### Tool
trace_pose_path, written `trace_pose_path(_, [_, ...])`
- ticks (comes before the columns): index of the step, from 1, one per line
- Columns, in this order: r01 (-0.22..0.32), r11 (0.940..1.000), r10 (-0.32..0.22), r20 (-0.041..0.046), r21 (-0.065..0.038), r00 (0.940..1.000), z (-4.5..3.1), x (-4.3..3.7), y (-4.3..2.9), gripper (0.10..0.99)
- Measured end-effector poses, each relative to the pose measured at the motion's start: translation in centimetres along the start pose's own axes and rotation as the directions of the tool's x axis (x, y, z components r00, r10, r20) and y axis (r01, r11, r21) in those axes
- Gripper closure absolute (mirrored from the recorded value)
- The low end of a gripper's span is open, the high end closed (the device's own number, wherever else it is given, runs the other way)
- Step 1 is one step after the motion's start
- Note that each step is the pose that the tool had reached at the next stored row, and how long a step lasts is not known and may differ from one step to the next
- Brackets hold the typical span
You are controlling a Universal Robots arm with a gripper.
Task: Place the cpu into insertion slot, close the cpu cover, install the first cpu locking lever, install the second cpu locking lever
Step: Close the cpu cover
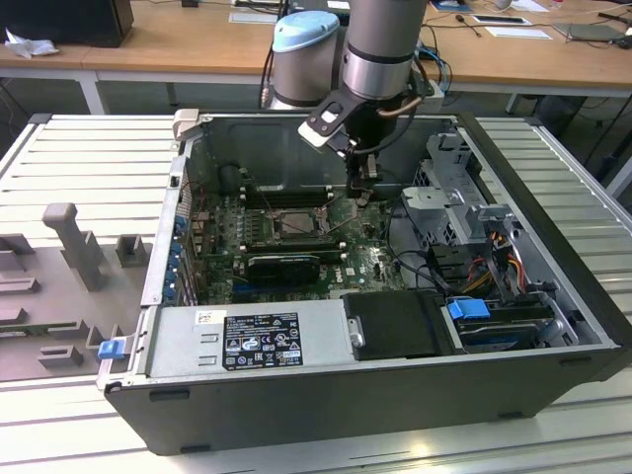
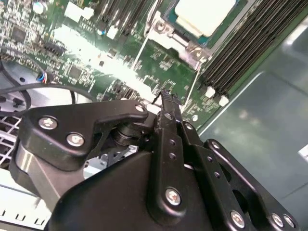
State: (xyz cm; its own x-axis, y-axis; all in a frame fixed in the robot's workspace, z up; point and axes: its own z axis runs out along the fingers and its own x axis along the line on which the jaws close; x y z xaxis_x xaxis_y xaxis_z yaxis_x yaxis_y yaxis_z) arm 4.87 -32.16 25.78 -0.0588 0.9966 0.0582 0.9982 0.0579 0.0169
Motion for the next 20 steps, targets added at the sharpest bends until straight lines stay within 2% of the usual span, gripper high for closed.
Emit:
trace_pose_path(7, [0.0, 1.0, 0.0, 0.0001, 0.0, 1.0, 0.3, -0.12, 1.63, 0.98])
trace_pose_path(9, [0.0, 1.0, 0.0, -0.0001, 0.0, 1.0, 0.46, -0.13, 1.86, 0.98])
trace_pose_path(11, [0.0, 1.0, 0.0, -0.0001, 0.0, 1.0, 1.29, -0.2, 2.18, 0.98])
trace_pose_path(12, [0.0, 1.0, 0.0, 0.0001, 0.0, 1.0, 1.53, -0.22, 2.19, 0.98])
trace_pose_path(13, [0.0, 1.0, 0.0, -0.0001, 0.005, 1.0, 1.55, -0.22, 2.2, 0.98])
trace_pose_path(16, [-0.002, 0.9996, 0.002, -0.0016, 0.027, 1.0, 1.56, -0.22, 2.2, 0.98])
trace_pose_path(18, [-0.002, 0.9995, 0.002, -0.0016, 0.03, 1.0, 1.55, -0.22, 2.13, 0.98])
trace_pose_path(20, [-0.002, 0.9995, 0.002, -0.0018, 0.031, 1.0, 1.55, -0.18, 1.46, 0.98])
